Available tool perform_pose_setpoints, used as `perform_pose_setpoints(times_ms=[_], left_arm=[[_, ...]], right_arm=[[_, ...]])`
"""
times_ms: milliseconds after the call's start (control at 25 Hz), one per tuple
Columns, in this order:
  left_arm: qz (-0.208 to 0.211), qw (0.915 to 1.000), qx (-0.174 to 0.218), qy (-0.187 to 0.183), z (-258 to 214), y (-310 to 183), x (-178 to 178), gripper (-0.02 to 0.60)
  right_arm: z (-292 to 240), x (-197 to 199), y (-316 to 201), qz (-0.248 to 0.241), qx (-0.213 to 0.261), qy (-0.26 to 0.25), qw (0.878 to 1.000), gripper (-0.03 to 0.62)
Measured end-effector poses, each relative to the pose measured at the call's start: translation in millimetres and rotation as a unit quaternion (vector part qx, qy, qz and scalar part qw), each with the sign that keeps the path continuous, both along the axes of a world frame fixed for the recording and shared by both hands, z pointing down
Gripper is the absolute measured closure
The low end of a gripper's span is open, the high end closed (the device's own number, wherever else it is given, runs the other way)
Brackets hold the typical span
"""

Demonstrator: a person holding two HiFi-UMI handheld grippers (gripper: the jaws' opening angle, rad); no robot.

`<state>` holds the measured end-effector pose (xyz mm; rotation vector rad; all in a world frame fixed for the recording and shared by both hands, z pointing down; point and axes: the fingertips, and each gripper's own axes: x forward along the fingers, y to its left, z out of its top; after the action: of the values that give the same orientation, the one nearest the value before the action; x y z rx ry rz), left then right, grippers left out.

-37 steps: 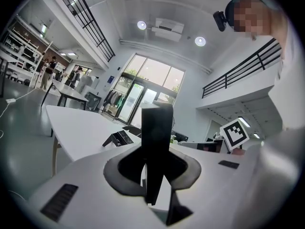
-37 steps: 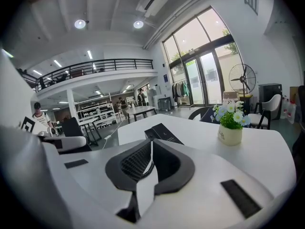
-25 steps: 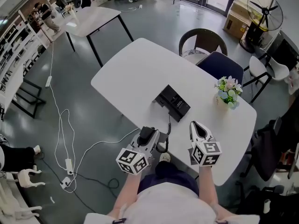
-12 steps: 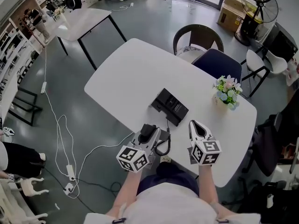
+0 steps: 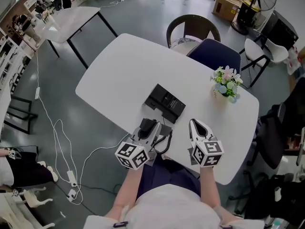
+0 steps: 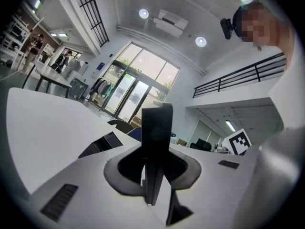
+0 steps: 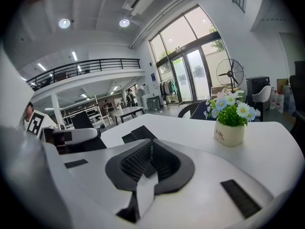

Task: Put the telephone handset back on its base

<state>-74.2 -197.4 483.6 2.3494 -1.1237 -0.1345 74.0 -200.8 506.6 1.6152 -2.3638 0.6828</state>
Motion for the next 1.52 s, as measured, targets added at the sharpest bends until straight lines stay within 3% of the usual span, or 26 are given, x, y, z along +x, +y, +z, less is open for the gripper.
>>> perform_pose_setpoints(times_ms=[120,400,960,1520], left_arm=[[0.004,0.9995,-0.007,0.029,-1.9,-3.1,7.8,0.495],[-0.001,0.9992,-0.012,0.038,5.9,-20.8,22.6,0.495],[0.005,0.9992,-0.029,0.028,29.3,-57.8,32.4,0.495],[0.024,0.9986,-0.032,0.035,43.5,-74.6,32.1,0.495]], right_arm=[[-1.9,11.0,5.7,0.012,0.001,0.003,1.0,0.559],[6.1,28.4,16.1,0.028,-0.009,0.003,1.0,0.559],[22.7,42.7,21.9,0.063,-0.033,-0.019,0.997,0.559],[31.8,39.3,20.5,0.07,-0.052,0.0,0.996,0.559]])
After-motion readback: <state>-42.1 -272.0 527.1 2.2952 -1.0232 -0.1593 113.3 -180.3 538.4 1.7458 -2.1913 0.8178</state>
